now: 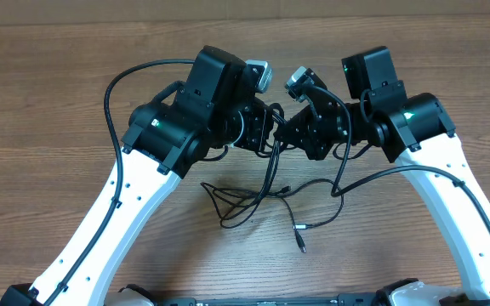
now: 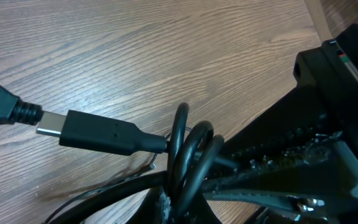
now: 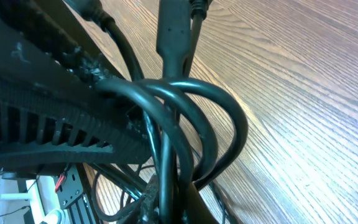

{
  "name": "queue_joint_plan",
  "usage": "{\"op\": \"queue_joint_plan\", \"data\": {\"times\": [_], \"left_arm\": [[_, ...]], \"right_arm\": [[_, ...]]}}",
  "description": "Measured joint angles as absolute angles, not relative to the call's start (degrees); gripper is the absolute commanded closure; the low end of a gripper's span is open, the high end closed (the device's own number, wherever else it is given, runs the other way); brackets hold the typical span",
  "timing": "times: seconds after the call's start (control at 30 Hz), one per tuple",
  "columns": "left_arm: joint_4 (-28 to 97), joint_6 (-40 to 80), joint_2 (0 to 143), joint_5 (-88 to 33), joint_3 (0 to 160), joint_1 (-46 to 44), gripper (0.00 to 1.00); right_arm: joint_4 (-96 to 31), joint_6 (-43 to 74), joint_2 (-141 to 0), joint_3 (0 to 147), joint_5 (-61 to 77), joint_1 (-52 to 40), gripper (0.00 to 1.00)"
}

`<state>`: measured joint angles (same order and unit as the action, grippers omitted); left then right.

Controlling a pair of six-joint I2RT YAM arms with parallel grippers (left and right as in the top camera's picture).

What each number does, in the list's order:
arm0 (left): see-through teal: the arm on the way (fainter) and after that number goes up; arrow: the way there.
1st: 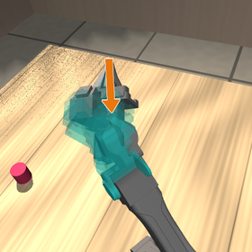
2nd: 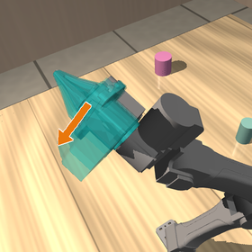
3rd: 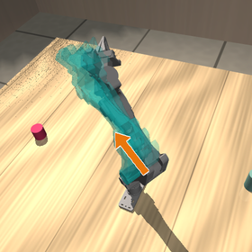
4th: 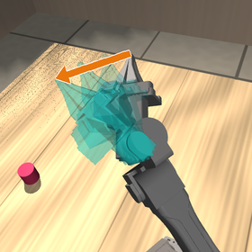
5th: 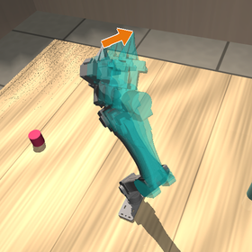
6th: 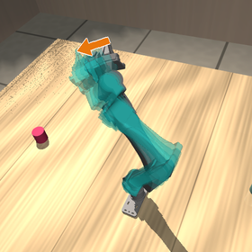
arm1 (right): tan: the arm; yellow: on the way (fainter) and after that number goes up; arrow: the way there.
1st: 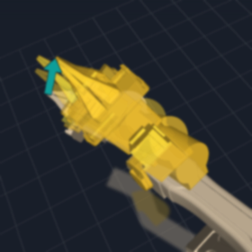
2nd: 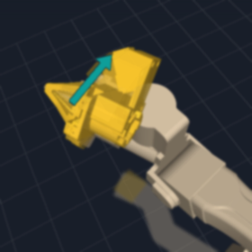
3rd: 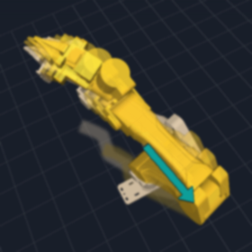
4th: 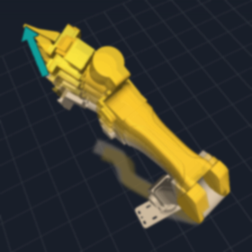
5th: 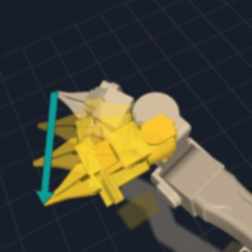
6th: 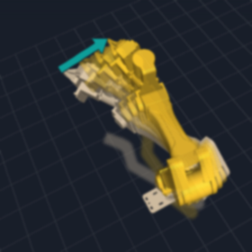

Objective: Untangle cables

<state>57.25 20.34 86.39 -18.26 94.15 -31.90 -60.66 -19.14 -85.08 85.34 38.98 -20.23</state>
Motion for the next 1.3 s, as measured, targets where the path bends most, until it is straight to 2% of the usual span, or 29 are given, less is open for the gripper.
{"op": "queue_joint_plan", "data": {"times": [0.13,0.27,0.4,0.5,0.53,0.57,0.6,0.63,0.67,0.77,0.93,1.3], "left_arm": [[60.1,22.61,86.39,-14.0,94.15,-31.83,0.96],[66.17,33.98,86.39,-7.42,94.21,-30.13,0.96],[69.49,45.08,86.39,-3.6,94.21,-24.34,0.96],[69.6,48.07,86.39,-3.11,94.21,-22.26,0.96],[69.63,48.1,86.39,-3.2,94.21,-22.31,0.96],[69.6,47.83,86.39,-3.44,94.21,-22.39,0.96],[69.56,46.83,86.39,-4.01,94.21,-22.41,0.96],[69.47,45.76,86.39,-4.47,94.21,-22.41,0.96],[69.32,43.9,86.39,-5.39,94.21,-22.41,0.96],[69.21,38.65,86.39,-8.47,94.21,-22.9,0.96],[68.71,32.73,86.39,-12.95,94.21,-25.58,0.96],[67.26,32.38,86.39,-14.63,94.21,-28.4,0.96]], "right_arm": [[-60.86,-19.16,-85.08,85.34,39.27,-20.29,0.96],[-61.08,-19.29,-85.08,85.34,40.62,-20.82,0.96],[-61.47,-19.53,-85.08,85.34,41.34,-20.71,0.96],[-61.41,-19.53,-85.1,85.34,41.76,-20.71,0.93],[-61.28,-19.51,-85.1,85.34,41.78,-20.71,0.76],[-61.19,-19.11,-85.1,85.34,41.76,-20.71,0.5],[-61.14,-19.51,-85.08,85.34,41.76,-20.71,0.45],[-61.14,-19.33,-85.08,85.34,41.76,-20.71,0.32],[-61.06,-19.57,-85.08,85.34,41.74,-20.71,0.27],[-60.55,-19.57,-85.08,85.34,40.49,-20.71,0.19],[-58.39,-18.5,-85.08,85.34,35.18,-20.71,0.14],[-56.55,-8.99,-85.08,85.34,20.03,-20.71,0.16]]}}
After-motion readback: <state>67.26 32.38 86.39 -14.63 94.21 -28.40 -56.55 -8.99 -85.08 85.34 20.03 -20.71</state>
